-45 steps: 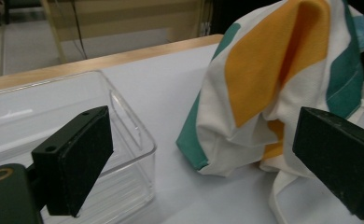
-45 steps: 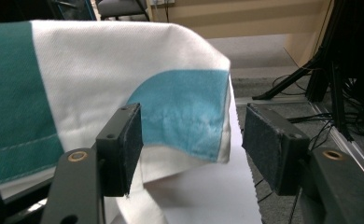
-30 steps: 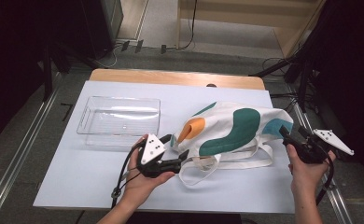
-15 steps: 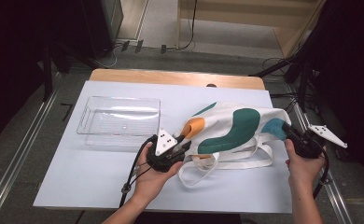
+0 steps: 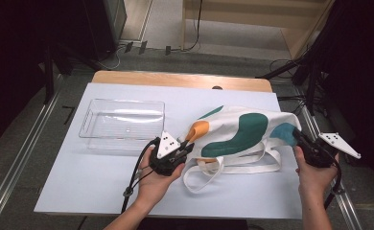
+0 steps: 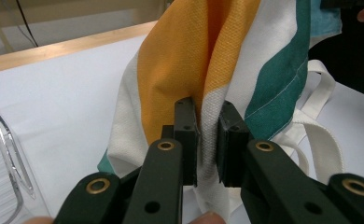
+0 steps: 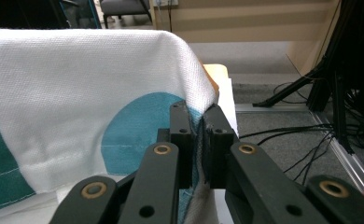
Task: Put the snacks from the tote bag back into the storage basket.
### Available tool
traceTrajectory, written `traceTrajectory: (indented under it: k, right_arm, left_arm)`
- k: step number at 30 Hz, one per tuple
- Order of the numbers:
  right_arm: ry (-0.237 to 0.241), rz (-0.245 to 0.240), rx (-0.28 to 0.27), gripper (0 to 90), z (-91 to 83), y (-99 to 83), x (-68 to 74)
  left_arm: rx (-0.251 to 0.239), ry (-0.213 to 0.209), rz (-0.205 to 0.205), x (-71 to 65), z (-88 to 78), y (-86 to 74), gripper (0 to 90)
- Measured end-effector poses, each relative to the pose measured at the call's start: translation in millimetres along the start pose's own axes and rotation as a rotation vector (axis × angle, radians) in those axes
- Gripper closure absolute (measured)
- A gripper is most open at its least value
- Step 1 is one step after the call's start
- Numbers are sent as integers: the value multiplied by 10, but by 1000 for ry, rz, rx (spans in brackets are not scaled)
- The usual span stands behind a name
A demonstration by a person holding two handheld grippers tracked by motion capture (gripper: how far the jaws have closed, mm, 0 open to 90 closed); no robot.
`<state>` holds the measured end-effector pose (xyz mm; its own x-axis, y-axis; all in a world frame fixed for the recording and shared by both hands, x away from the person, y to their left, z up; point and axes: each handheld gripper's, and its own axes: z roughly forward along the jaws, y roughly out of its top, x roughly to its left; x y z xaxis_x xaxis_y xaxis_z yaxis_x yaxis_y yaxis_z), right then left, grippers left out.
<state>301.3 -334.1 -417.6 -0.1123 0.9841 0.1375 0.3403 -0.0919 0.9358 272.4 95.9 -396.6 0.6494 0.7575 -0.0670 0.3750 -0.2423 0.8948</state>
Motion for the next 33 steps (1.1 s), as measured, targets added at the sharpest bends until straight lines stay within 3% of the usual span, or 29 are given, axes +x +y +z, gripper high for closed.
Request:
traceTrajectory:
  k: [18, 29, 33]
  right_arm:
    - [39, -34, -105, 883, -573, 113, 152]
    - [92, -23, -155, 884, -993, 196, 315]
    - [89, -38, -157, 884, -1034, 161, 370]
  left_arm:
    - [-16, -48, -58, 289, -63, 214, 876]
    - [-25, -75, -95, 428, -141, 311, 880]
    - [12, -89, -128, 529, -71, 277, 878]
